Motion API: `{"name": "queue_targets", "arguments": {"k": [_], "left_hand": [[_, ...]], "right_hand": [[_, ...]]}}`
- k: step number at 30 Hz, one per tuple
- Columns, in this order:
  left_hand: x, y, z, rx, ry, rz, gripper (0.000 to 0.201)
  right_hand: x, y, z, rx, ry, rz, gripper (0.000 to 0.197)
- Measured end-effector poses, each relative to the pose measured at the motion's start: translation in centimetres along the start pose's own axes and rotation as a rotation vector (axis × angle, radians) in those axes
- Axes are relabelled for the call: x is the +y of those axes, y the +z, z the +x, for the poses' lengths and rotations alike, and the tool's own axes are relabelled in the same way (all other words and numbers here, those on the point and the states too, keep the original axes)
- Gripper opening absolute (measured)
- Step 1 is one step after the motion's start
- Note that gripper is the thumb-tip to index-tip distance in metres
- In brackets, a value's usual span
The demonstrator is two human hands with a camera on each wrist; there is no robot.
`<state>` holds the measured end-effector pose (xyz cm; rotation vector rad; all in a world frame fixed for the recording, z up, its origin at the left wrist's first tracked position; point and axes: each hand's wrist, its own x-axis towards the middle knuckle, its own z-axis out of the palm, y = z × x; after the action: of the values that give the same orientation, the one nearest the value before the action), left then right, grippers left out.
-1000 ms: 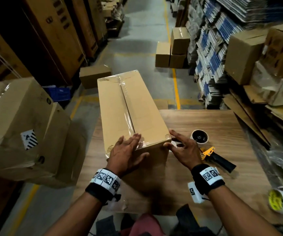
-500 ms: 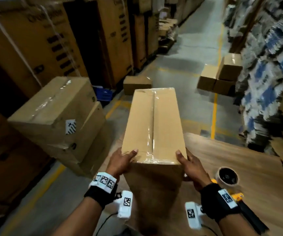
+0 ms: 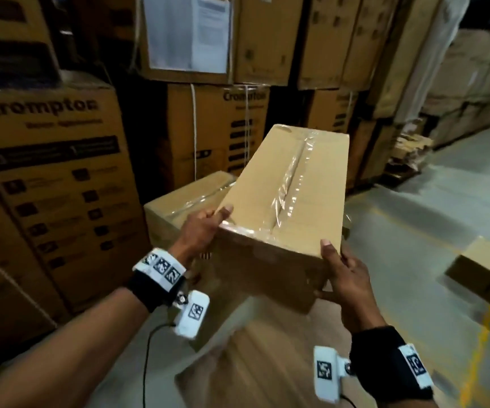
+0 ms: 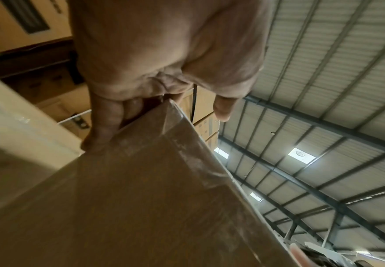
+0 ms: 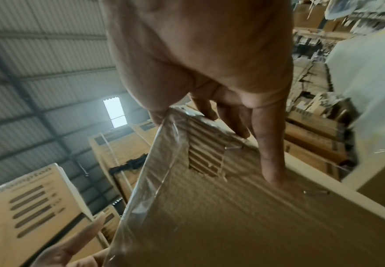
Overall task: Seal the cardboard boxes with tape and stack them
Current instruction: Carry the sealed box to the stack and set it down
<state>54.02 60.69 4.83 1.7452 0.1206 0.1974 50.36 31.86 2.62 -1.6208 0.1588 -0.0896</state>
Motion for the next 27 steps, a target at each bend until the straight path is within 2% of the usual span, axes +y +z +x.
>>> {"name": "queue_targets", "arguments": {"k": [5,9,13,19,27], "left_hand": [[4.0,-9.0,10.5,0.109,0.189,-0.058,0.014],[4.1,-16.2,19.4,0.125,0.232,-0.023,0.032],[1.8,-21.3,25.9,0.153,0.205,0.015,0.041],[-4.0,-25.2,32.4,0.169,0.097,0.022,0.047],[-7.0,-26.8,36.5,0.193,0.086,0.08,0.05]], "right_hand": [[-6.1,11.5,6.6,-0.014,-0.036,0.06,0.076],[-9.2,21.4,11.3,-0.022,-0.007,0.106,0.088],[-9.5,28.5,14.9,-0.026,0.034,0.104,0.087],[-8.2,34.5,17.4,-0.016,0.11,0.06,0.078],[-7.2,39.1,18.8,0.005,0.135,0.066,0.081]]}}
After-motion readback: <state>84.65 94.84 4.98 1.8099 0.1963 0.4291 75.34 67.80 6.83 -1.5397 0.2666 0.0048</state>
